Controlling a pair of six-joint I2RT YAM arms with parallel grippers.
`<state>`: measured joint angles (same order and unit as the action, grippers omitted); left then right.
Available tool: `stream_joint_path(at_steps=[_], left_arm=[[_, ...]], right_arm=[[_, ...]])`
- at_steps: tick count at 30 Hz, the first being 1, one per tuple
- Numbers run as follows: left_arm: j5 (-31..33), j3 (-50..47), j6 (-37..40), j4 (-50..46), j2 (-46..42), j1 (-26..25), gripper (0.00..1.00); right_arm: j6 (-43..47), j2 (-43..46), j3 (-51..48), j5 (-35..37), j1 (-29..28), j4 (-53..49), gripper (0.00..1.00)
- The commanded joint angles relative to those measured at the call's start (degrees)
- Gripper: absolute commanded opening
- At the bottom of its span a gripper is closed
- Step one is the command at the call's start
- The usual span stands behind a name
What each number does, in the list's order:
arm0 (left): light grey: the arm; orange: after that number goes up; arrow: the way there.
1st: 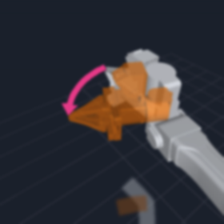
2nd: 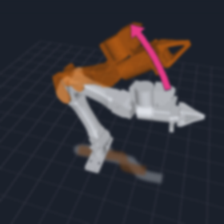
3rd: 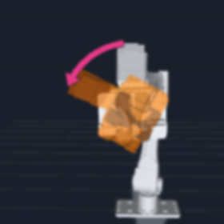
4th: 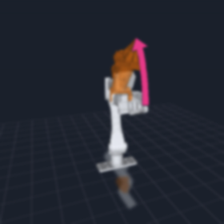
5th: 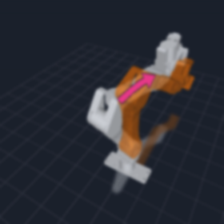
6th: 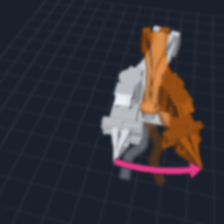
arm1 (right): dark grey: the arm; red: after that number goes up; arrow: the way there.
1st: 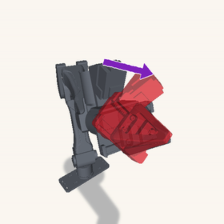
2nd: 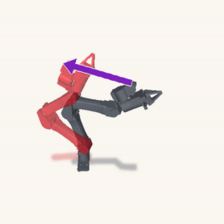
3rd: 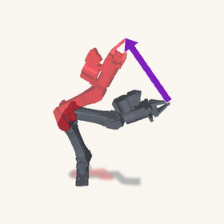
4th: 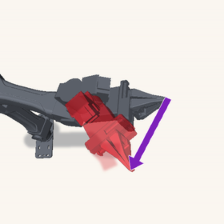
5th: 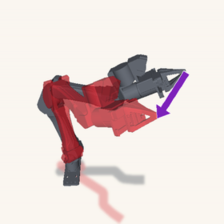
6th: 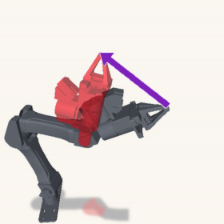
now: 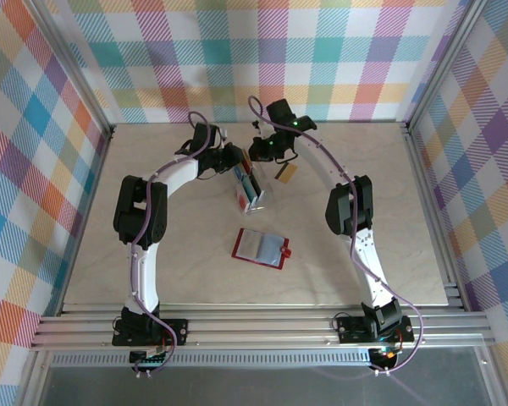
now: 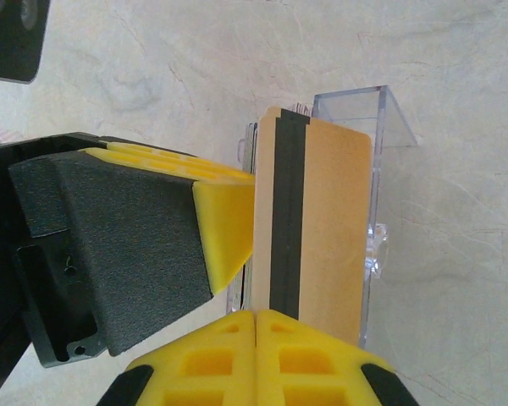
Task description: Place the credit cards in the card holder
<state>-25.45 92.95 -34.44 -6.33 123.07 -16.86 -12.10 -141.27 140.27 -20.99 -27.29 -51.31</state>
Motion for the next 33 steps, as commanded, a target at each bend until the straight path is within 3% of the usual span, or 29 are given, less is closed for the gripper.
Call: stream_joint_path(at_steps=[1, 16, 24, 33], left_arm=[[-0.65, 0.93, 1.07, -2.28, 0.23, -1.20, 0.18], [0.51, -4.70, -0.48, -0.44, -9.52, -1.80, 0.17], [-2.45, -1.22, -1.62, 0.00, -6.40, -2.74, 0.06], [-4.66, 3.57, -2.06, -0.60, -0.55, -3.09, 0.03]], right_arm=[[-1.64, 2.67, 0.55, 0.91, 0.77, -1.96, 0.00], [-5.59, 3.90, -3.51, -4.41, 3.71, 1.18, 0.00], [-5.83, 4.43, -4.45, -5.02, 3.89, 1.73, 0.00], [-5.80, 4.47, -4.56, -6.06, 3.96, 1.96, 0.00]])
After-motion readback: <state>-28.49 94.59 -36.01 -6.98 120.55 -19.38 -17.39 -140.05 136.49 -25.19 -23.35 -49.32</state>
